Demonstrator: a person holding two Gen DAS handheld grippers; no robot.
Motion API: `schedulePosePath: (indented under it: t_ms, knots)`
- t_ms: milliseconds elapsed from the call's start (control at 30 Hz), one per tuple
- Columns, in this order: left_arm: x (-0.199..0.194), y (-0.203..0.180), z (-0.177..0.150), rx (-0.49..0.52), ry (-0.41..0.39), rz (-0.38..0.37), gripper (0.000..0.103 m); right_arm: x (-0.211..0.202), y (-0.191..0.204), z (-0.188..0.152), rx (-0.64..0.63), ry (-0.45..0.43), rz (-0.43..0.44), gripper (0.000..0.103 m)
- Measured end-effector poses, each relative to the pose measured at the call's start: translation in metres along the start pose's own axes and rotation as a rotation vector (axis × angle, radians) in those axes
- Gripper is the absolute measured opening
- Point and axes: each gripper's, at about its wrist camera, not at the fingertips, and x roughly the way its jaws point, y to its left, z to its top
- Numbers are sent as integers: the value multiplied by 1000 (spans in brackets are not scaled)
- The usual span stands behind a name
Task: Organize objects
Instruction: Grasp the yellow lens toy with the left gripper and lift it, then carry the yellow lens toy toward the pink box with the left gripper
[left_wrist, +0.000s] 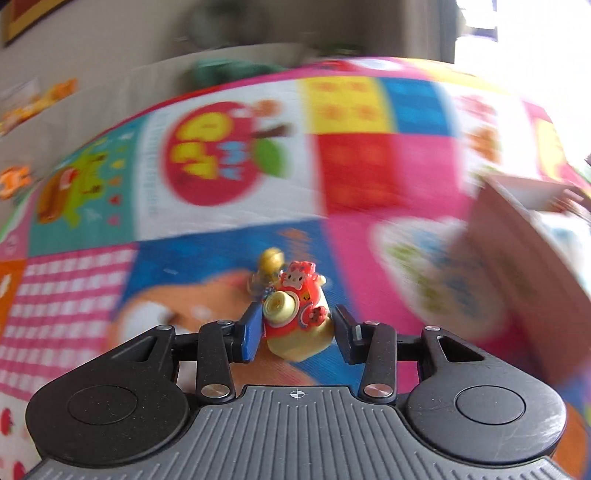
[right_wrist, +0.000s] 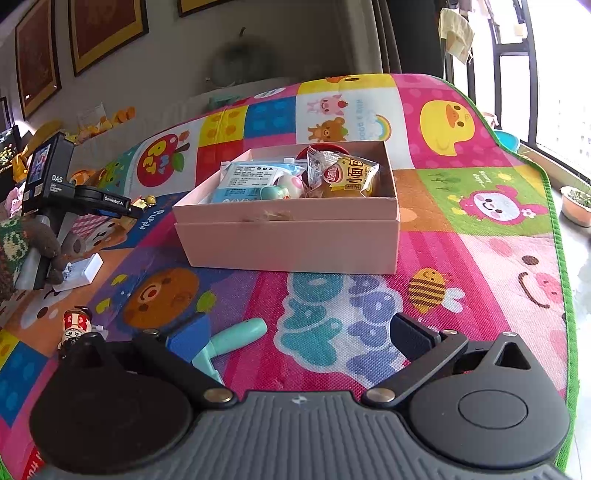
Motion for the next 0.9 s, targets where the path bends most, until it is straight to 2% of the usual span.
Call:
schedulePosePath:
  t_ms: [100, 200, 233, 300, 367, 533, 733, 900]
  knots:
    - [-35, -36, -23, 82, 17, -159, 45, 0, -1, 1, 0, 2, 0, 103]
    - [-72, -77, -52, 197, 51, -272, 46, 1, -1, 1, 0, 4, -2, 103]
    - [-82, -90, -62, 245, 54, -271, 46, 1, -1, 1, 1, 4, -1, 103]
    - [-94, -111, -80, 332, 39, -215, 49, 1, -2, 1, 4, 7, -1, 103]
    - [-94, -120, -86, 361, 46, -178, 54, 2, -2, 1, 5, 13, -1, 103]
    - [-75, -100, -74, 124, 83, -237, 54, 2, -1, 1, 2, 14, -9, 103]
    - [-72, -101, -72, 112, 64, -232, 50, 3, -3, 1, 9, 20, -5, 103]
    - [-79, -92, -69, 27, 42, -265, 49, 3, -4, 2, 17, 17, 6, 103]
